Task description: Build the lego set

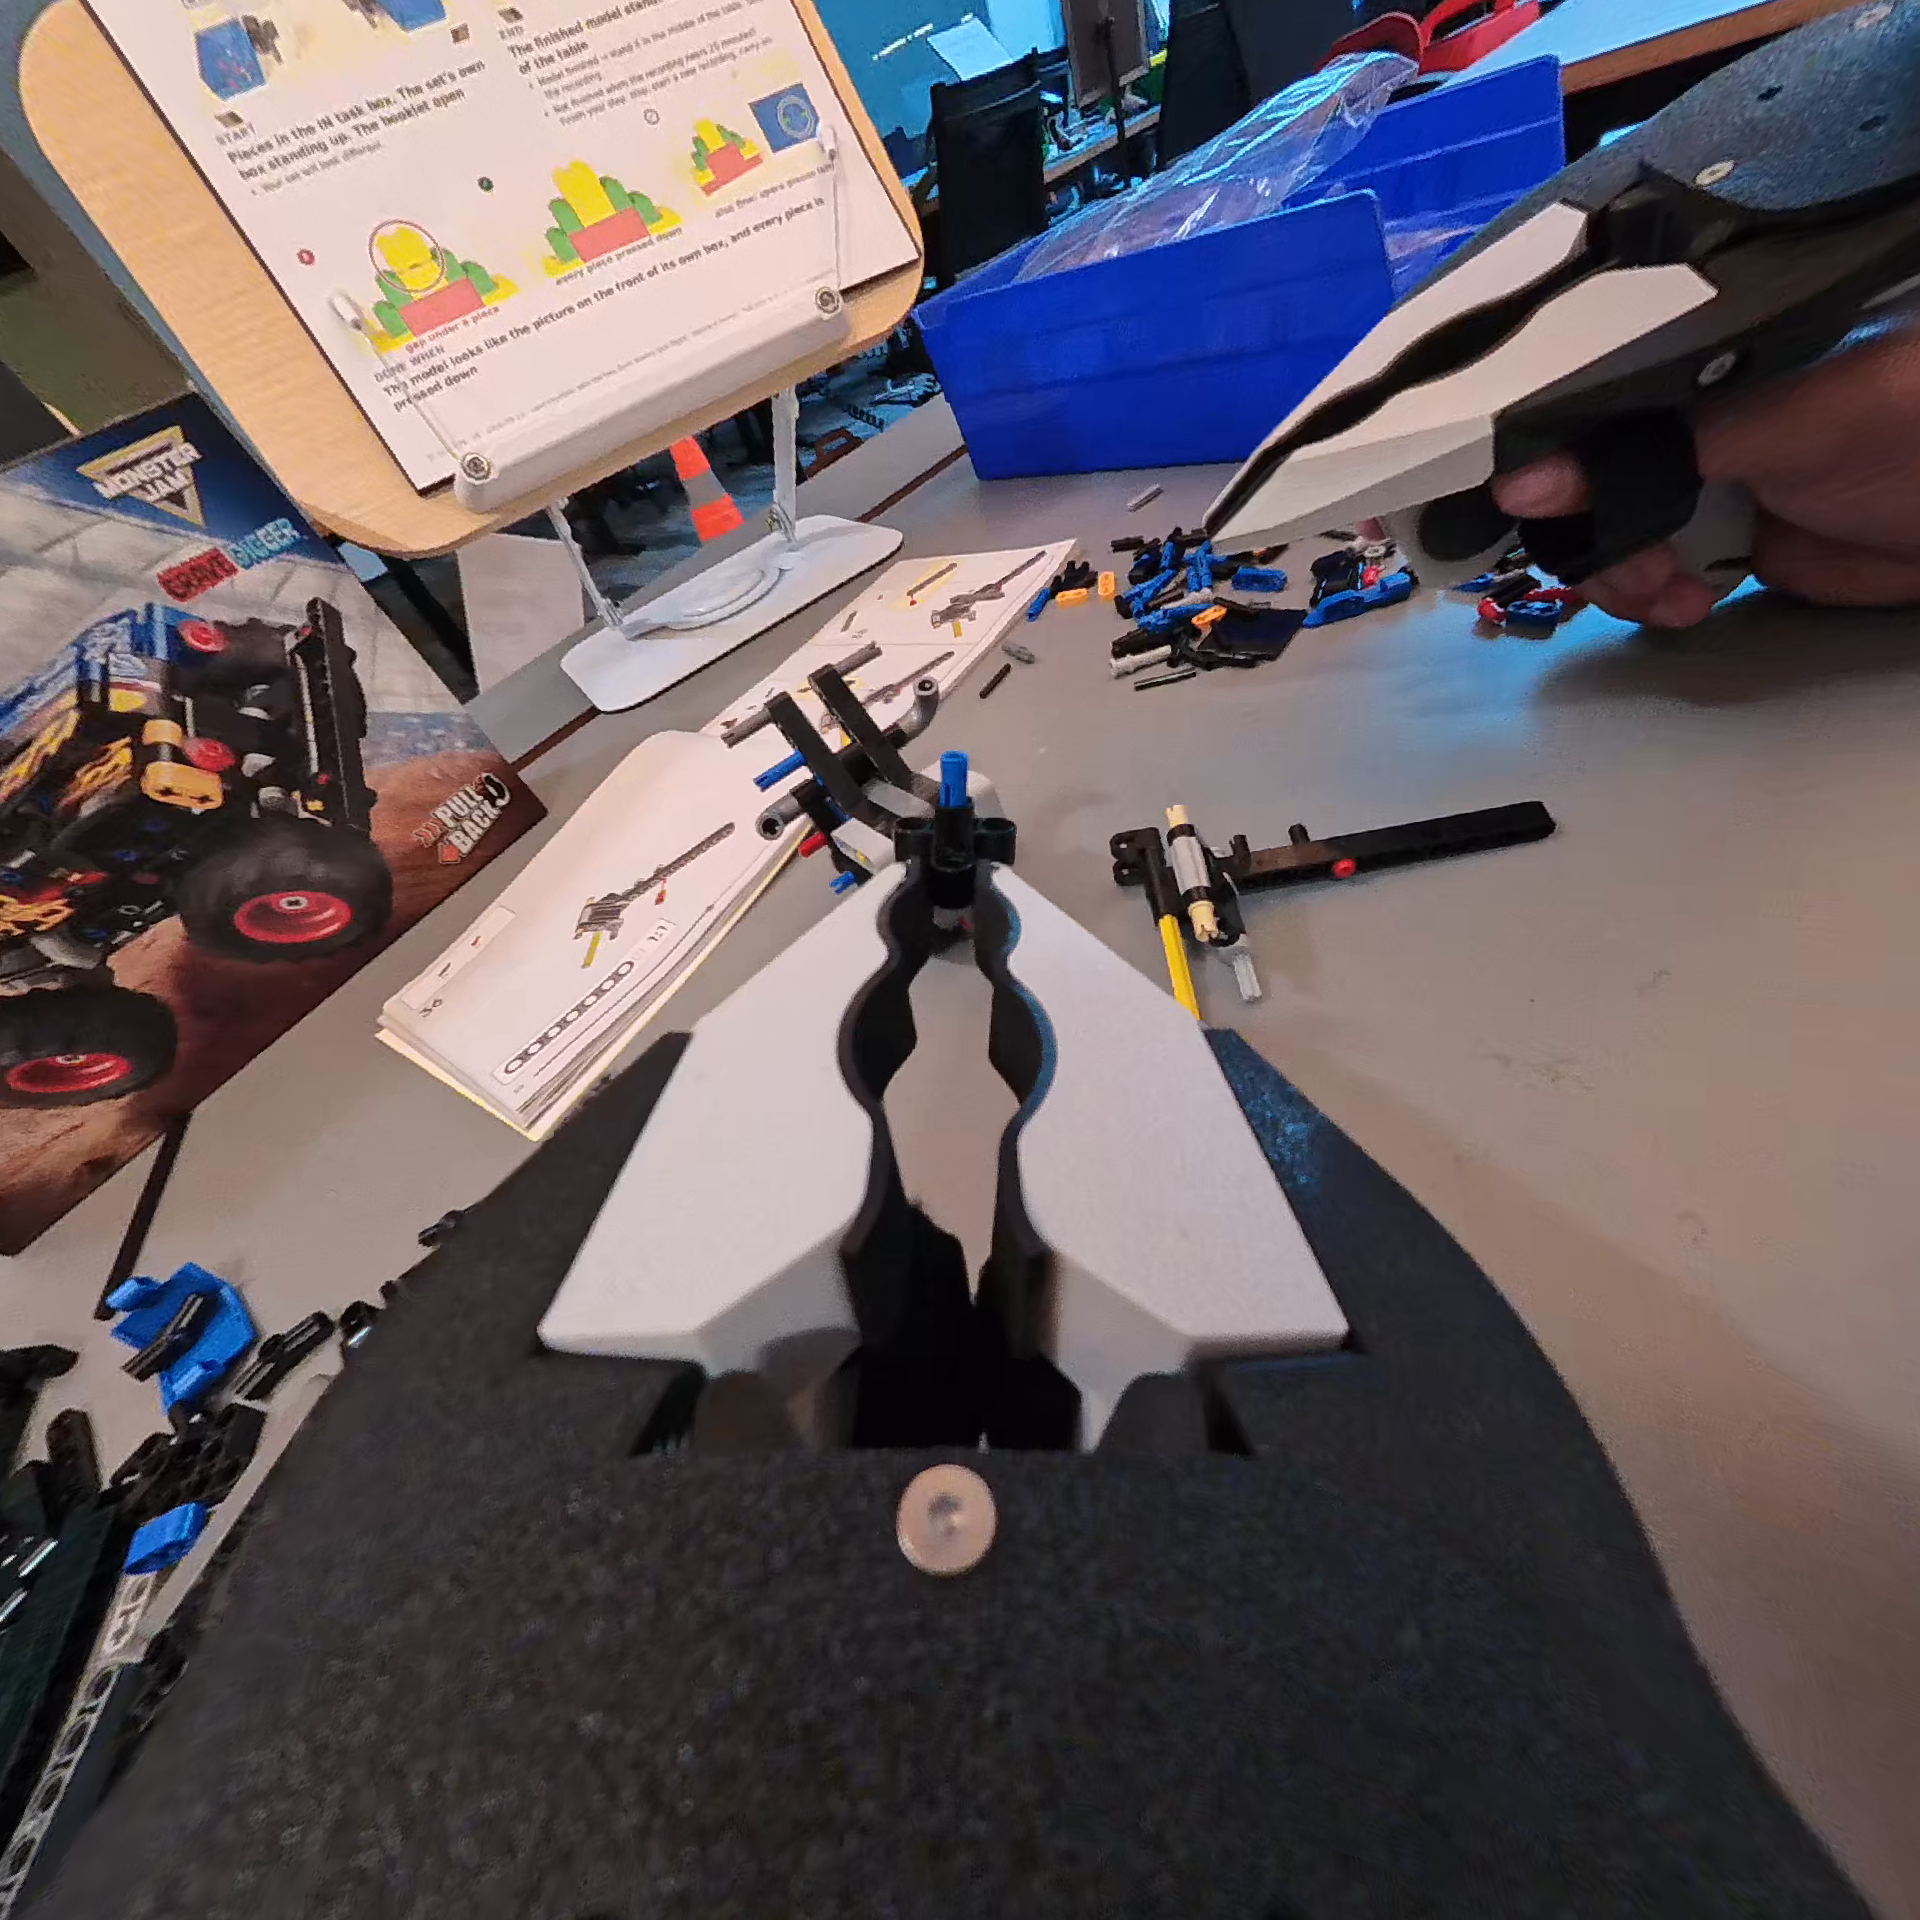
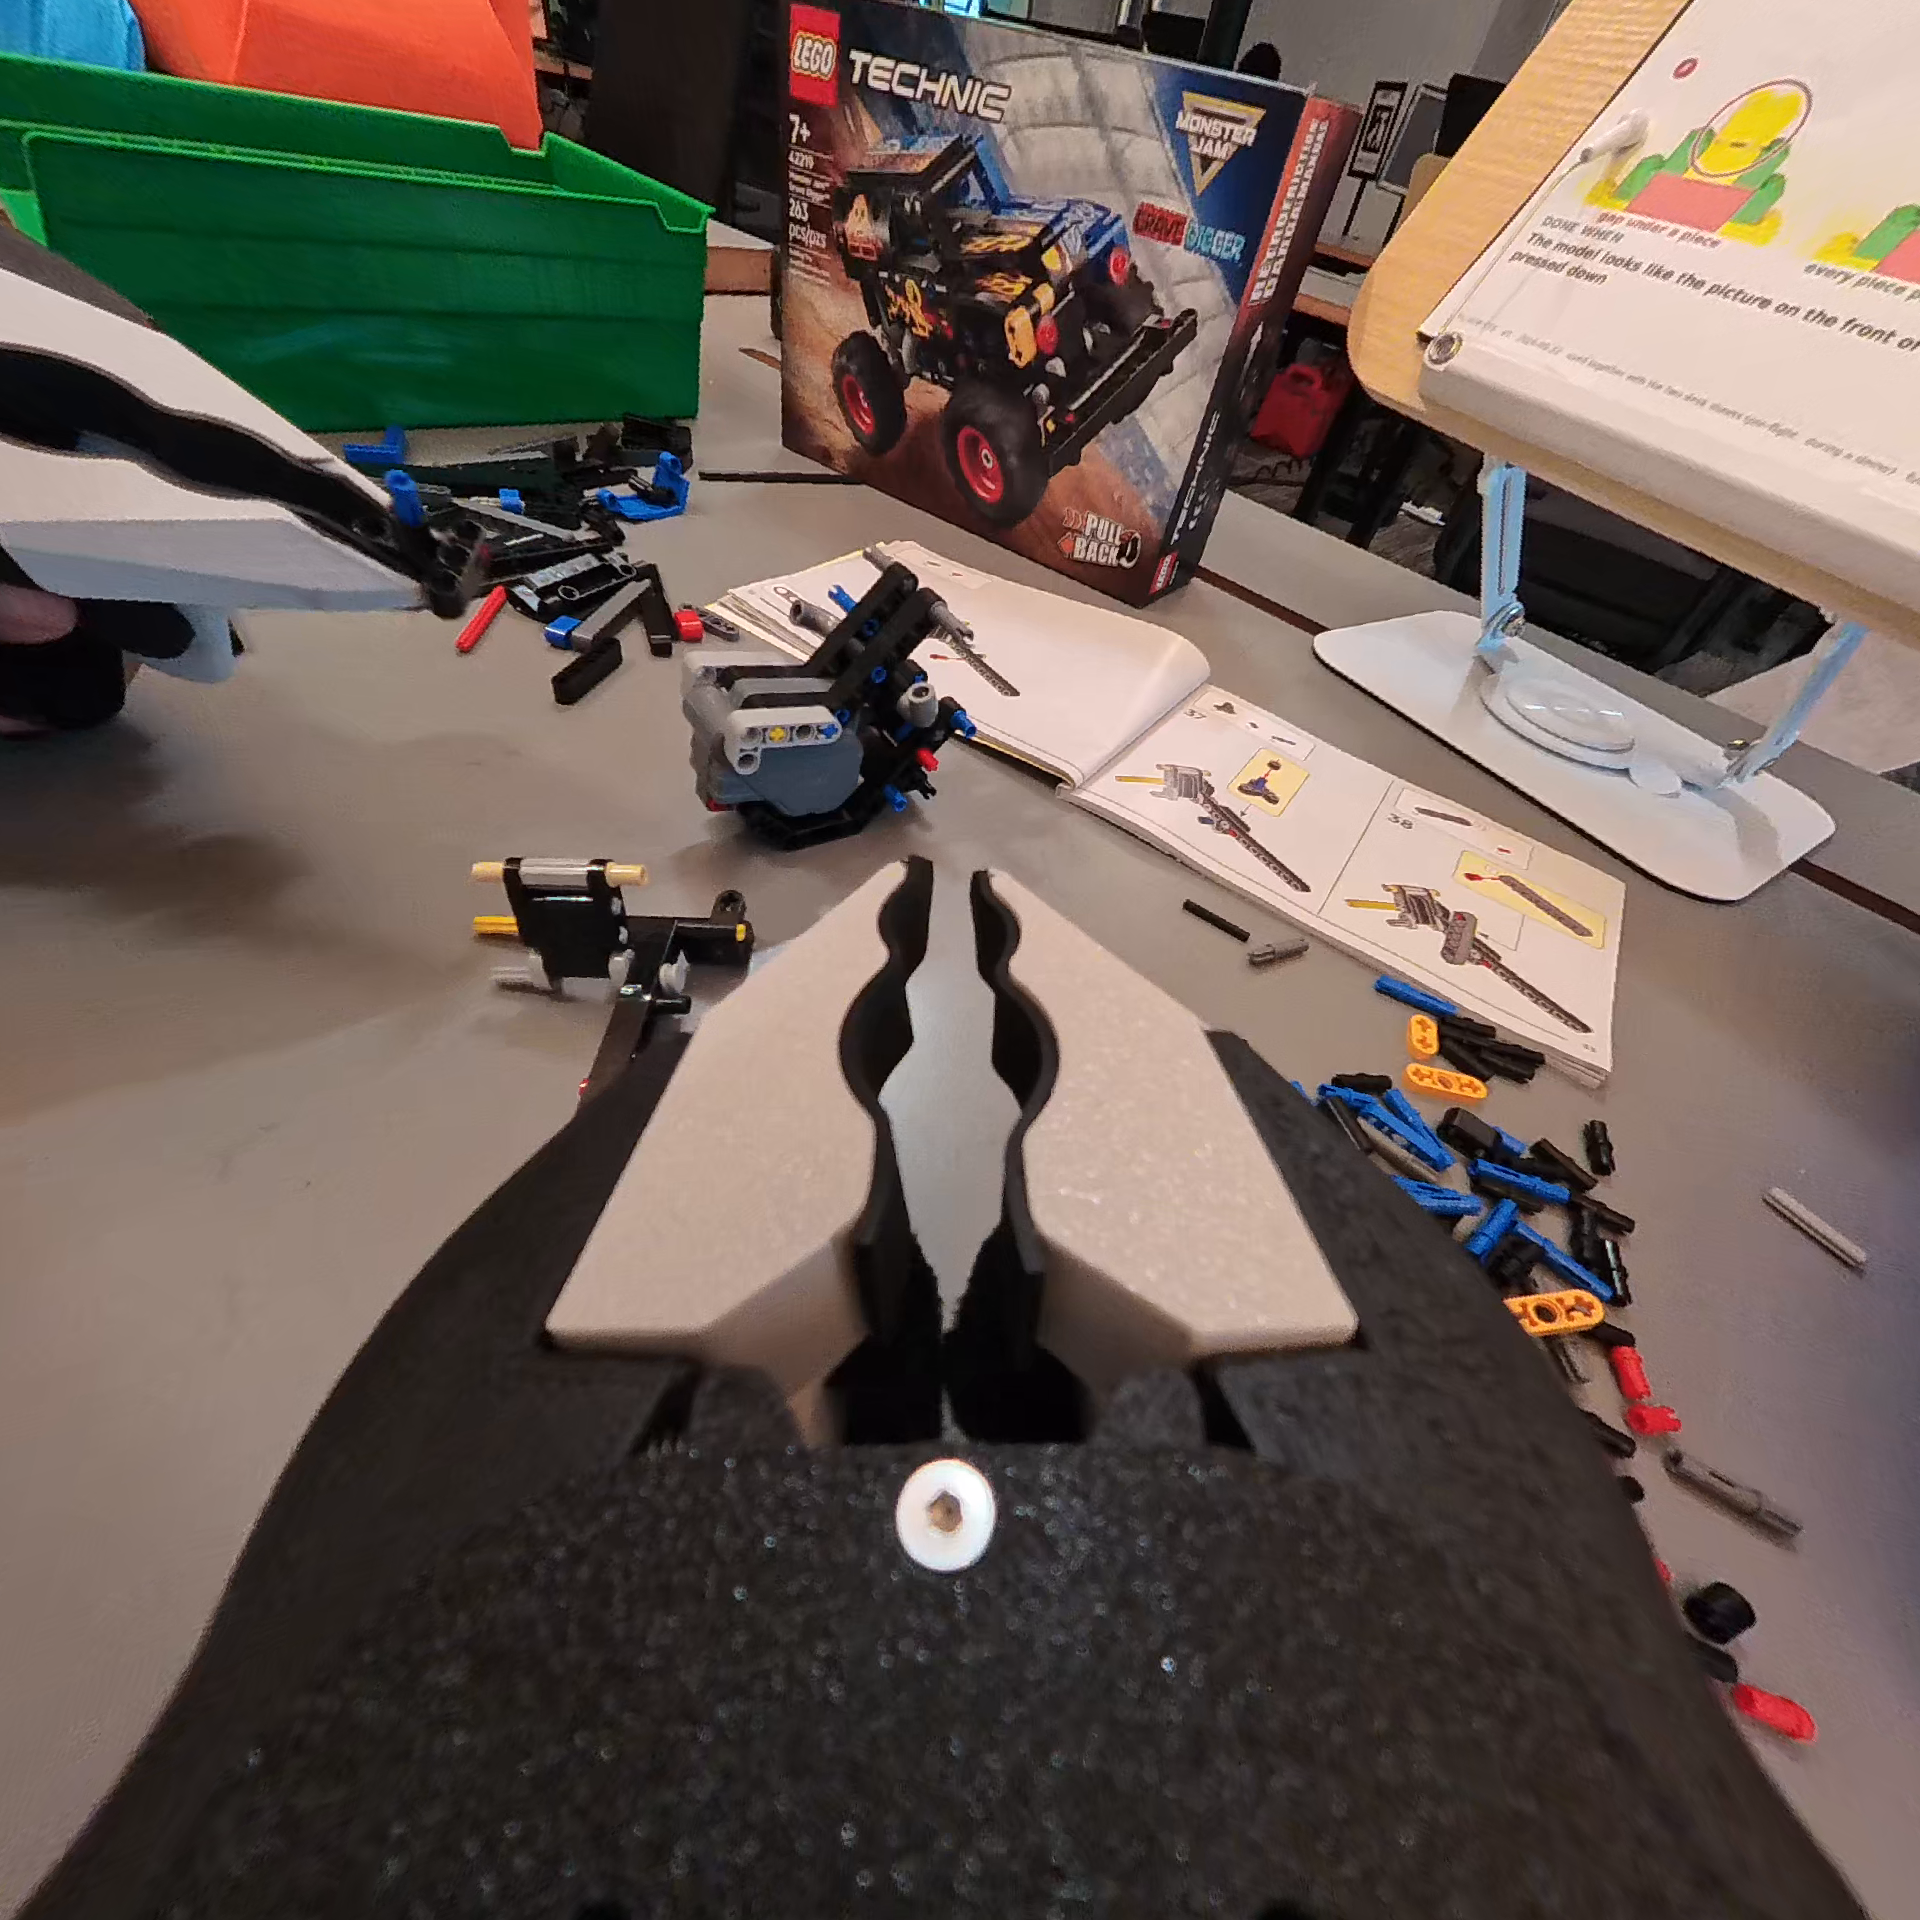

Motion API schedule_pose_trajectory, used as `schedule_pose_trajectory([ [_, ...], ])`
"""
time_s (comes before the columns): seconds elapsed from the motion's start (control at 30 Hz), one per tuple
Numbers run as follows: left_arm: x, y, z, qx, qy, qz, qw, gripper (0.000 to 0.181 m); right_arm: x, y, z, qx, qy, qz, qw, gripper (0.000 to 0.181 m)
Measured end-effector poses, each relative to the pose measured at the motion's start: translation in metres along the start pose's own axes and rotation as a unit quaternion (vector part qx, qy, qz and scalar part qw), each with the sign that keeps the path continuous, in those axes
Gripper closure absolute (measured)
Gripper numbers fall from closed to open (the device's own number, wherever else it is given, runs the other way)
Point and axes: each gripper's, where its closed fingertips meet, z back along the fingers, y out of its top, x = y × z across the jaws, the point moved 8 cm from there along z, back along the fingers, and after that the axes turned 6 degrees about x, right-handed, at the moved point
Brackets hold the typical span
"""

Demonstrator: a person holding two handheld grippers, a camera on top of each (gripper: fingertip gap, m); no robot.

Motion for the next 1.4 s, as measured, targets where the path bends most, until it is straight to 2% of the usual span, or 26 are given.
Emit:
schedule_pose_trajectory([
  [1.4, 0.0048, 0.0013, -0.0002, 0.0, 0.008, -0.028, 1.0, 0.176, -0.0074, -0.0036, -0.0043, -0.025, 0.004, 0.034, 0.999, 0.174],
])
